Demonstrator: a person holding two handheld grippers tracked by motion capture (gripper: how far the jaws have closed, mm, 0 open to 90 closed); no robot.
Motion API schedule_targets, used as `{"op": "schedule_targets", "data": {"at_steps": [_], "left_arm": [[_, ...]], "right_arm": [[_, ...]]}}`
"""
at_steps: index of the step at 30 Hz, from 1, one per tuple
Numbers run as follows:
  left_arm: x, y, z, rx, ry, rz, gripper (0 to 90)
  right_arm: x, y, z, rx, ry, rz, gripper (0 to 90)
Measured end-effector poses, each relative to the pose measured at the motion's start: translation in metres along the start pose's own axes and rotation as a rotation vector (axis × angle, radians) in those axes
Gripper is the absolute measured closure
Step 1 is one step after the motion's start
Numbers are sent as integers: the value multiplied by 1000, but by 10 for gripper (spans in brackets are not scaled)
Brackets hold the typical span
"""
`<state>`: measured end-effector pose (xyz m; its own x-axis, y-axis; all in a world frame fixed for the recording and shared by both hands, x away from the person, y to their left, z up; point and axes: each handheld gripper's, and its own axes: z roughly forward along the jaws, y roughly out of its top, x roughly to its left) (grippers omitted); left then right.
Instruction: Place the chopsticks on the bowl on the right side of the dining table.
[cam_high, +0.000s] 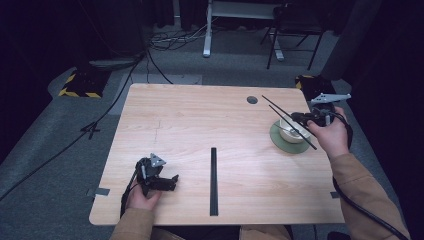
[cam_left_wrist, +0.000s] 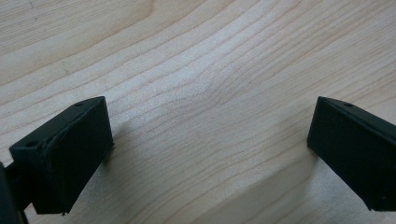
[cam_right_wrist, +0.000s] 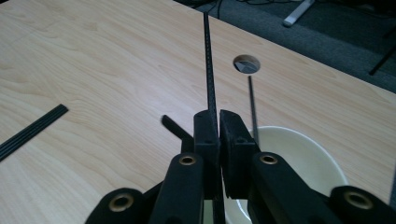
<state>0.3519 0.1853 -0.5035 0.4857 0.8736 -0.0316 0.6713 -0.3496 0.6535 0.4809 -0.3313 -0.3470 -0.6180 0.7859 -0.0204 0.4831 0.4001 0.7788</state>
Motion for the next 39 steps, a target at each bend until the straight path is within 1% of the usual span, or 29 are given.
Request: {"op": "schedule_targets", "data": {"at_steps": [1,4,6,10,13,16,17,20,22,23,25,27,29,30,32,33,34,36,37,39], "left_arm": [[0,0,0,-1,0,-1,4],[0,0,0,-3,1,0,5],[0,0,0,-3,5,0,5],[0,1,0,-4,6,0,5],[0,0,0,-3,6,0,5],[0,0,0,-3,4,-1,5],[0,0,0,-3,3,-1,5],[0,0,0,-3,5,0,5],[0,0,1,-3,3,-1,5],[0,0,0,-1,1,-2,5],[0,0,0,-3,6,0,5],[0,0,0,-3,3,-1,5],[0,0,0,-3,4,0,5],[0,0,1,-3,2,-1,5],[0,0,1,-3,3,-1,5],[0,0,0,-2,2,-2,5],[0,0,0,-2,3,2,5],[0,0,0,-2,3,1,5],[0,0,0,-2,2,-1,5],[0,0,1,-3,4,0,5]], "right_arm": [[-3,0,0,-1,-6,11,861],[-14,-2,-1,-5,-21,22,862],[-19,-3,-1,-7,-19,41,861],[-28,-5,2,1,-36,55,861],[-33,-7,6,18,-59,46,861],[-38,-10,11,27,-66,58,862],[-40,-11,12,30,-73,54,861],[-46,-14,18,61,-87,45,861],[-52,-17,23,80,-99,40,861],[-53,-19,24,85,-101,53,861],[-58,-23,28,93,-102,60,861],[-60,-29,32,93,-93,74,862],[-62,-33,36,94,-74,74,861],[-61,-35,38,99,-72,89,861],[-62,-38,41,102,-71,89,862],[-62,-39,42,101,-71,81,861],[-61,-40,43,103,-69,87,861],[-62,-42,45,106,-68,75,861],[-61,-42,46,108,-68,89,861],[-61,-44,48,117,-67,84,861]]}}
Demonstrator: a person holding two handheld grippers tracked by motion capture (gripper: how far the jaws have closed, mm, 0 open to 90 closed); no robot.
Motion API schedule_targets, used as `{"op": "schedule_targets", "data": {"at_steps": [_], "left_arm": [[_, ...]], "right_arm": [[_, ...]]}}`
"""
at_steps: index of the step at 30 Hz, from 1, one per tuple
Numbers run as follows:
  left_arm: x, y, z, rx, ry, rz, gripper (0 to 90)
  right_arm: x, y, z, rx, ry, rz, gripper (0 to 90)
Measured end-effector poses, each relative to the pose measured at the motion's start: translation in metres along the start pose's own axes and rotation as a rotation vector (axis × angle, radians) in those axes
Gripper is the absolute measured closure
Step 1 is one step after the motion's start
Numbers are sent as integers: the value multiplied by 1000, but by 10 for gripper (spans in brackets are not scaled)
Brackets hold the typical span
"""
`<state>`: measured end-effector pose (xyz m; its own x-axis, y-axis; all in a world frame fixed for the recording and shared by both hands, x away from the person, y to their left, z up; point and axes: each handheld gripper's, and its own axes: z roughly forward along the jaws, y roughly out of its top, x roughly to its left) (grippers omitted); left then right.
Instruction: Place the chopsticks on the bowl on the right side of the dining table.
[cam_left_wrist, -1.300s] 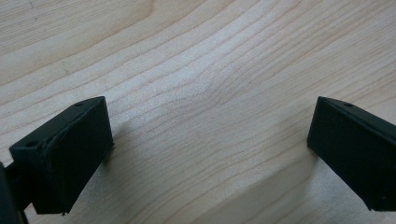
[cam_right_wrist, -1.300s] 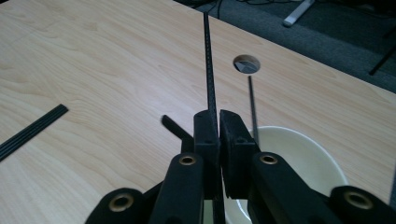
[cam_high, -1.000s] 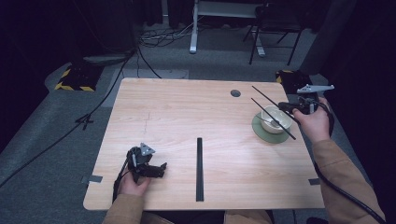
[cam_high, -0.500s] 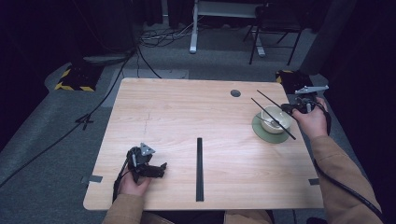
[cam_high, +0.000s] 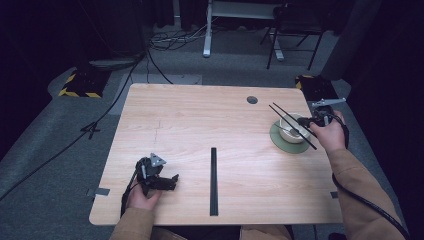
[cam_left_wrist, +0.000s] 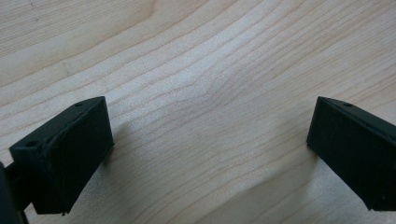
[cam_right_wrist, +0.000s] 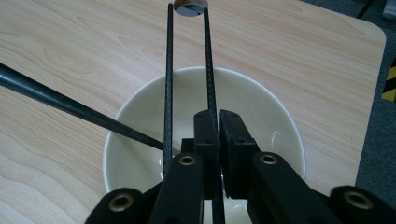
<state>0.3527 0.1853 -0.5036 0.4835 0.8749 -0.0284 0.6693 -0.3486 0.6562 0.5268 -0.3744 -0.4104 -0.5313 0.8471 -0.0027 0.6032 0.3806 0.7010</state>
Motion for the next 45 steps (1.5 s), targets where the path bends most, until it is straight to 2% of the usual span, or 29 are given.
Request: {"op": "schedule_targets", "data": {"at_steps": [6,12,16,19,24,26,29,31,35,38,42,43,45], "left_arm": [[0,0,0,3,-4,-1,5],[0,0,0,1,-1,-1,5],[0,0,0,1,-2,-1,5],[0,0,0,1,-2,-1,5],[0,0,0,0,-2,-1,5],[0,0,0,0,0,0,5],[0,0,0,1,-1,-1,5],[0,0,0,0,-1,-1,5],[0,0,0,1,-1,-1,5],[0,0,0,0,0,-1,5],[0,0,0,0,0,2,5],[0,0,0,1,-2,-1,5],[0,0,0,1,0,0,5]], "right_arm": [[-2,-5,4,6,11,3,861],[-1,-7,1,11,36,15,857],[-2,-6,-3,-18,38,29,769],[0,-2,-4,-48,33,43,648],[7,2,1,-50,22,35,565],[8,2,5,-45,13,20,558],[11,2,12,-28,8,24,539],[12,2,16,-18,3,29,550],[14,3,21,10,20,8,648],[18,3,22,22,37,-34,796],[23,4,21,45,50,-109,795],[24,4,20,39,62,-109,757],[25,4,17,19,55,-95,664]]}}
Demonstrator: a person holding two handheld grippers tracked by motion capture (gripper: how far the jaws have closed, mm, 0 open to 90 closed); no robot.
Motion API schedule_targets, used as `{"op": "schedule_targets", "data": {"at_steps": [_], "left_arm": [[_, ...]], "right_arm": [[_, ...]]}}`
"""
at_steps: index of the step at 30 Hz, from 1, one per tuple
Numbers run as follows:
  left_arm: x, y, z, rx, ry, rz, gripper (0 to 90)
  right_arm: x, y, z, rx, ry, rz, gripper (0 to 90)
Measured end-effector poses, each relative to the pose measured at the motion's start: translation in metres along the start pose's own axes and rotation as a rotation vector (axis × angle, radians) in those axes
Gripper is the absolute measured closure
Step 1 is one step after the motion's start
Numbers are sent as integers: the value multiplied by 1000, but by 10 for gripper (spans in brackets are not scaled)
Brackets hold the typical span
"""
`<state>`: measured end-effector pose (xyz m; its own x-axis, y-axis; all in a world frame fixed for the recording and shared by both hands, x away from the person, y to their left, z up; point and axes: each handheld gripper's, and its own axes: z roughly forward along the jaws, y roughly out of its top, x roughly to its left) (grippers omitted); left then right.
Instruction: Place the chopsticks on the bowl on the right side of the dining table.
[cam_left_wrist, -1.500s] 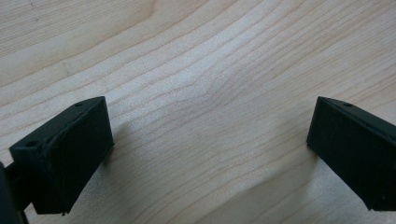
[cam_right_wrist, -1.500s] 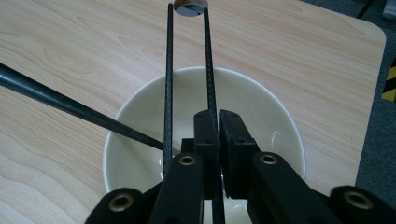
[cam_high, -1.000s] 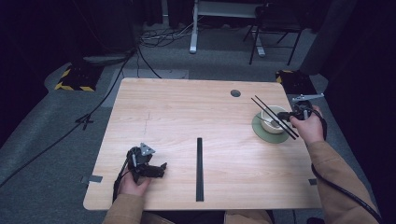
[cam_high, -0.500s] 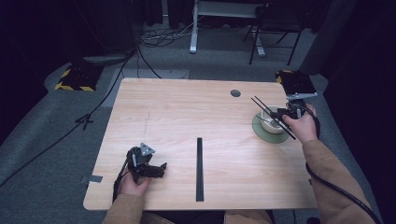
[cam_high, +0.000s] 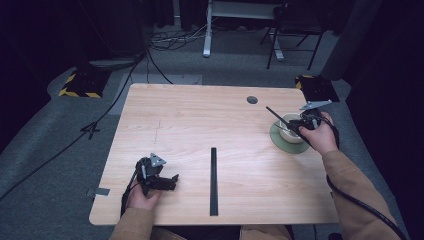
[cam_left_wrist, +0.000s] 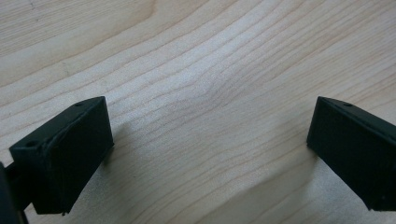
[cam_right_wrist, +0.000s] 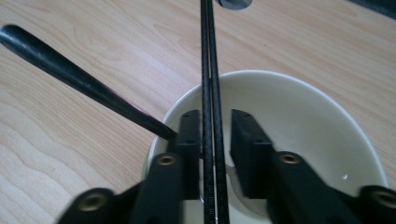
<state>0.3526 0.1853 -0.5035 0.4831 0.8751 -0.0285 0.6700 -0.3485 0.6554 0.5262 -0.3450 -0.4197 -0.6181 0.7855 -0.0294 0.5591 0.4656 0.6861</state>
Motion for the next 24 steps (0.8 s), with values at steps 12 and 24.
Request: {"op": "schedule_targets", "data": {"at_steps": [12,24], "left_arm": [[0,0,0,0,-2,-1,5],[0,0,0,0,-2,-1,5]], "right_arm": [[9,-13,-31,-51,-31,12,549],[-2,-31,-32,3,-99,20,522]]}}
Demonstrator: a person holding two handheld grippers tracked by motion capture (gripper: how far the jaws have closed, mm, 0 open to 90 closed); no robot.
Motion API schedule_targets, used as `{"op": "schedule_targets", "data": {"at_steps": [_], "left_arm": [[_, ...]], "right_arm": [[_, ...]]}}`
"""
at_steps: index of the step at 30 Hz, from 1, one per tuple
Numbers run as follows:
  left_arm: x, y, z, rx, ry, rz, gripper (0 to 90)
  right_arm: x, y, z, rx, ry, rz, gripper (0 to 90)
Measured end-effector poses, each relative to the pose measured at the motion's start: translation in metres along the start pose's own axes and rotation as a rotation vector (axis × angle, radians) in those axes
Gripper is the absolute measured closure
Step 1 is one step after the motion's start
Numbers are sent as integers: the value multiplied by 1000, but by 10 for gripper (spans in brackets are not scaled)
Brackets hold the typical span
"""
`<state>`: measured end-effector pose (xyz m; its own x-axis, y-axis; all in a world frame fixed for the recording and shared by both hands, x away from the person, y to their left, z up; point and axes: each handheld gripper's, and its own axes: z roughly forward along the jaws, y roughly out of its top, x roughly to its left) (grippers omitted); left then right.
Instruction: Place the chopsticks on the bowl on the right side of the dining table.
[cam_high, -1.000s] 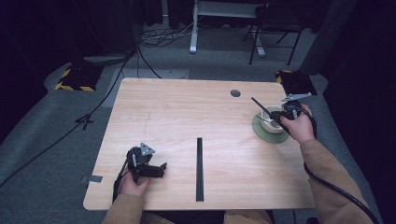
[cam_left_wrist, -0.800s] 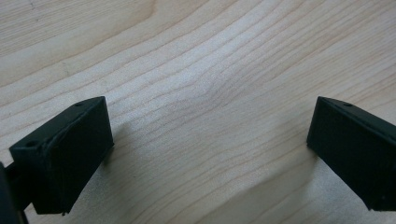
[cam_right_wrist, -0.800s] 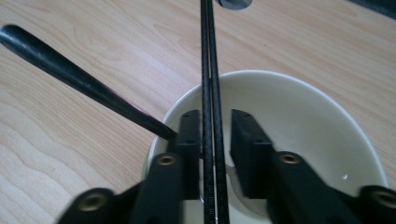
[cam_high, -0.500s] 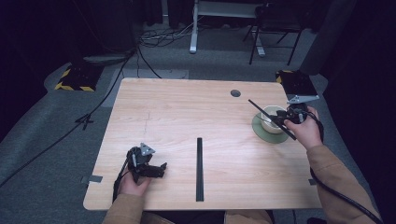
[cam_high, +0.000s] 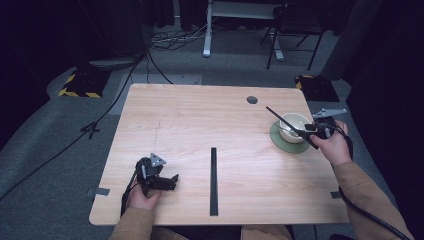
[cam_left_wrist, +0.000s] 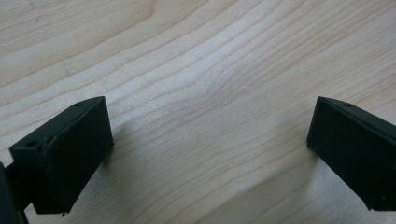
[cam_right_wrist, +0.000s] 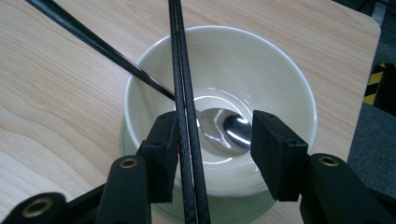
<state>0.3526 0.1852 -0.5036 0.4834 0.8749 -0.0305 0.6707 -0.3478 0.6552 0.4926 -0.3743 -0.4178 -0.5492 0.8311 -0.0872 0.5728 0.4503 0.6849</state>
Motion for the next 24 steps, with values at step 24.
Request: {"op": "schedule_targets", "data": {"at_steps": [24], "left_arm": [[0,0,0,0,0,0,5]], "right_arm": [[-8,35,25,-48,-92,74,488]]}}
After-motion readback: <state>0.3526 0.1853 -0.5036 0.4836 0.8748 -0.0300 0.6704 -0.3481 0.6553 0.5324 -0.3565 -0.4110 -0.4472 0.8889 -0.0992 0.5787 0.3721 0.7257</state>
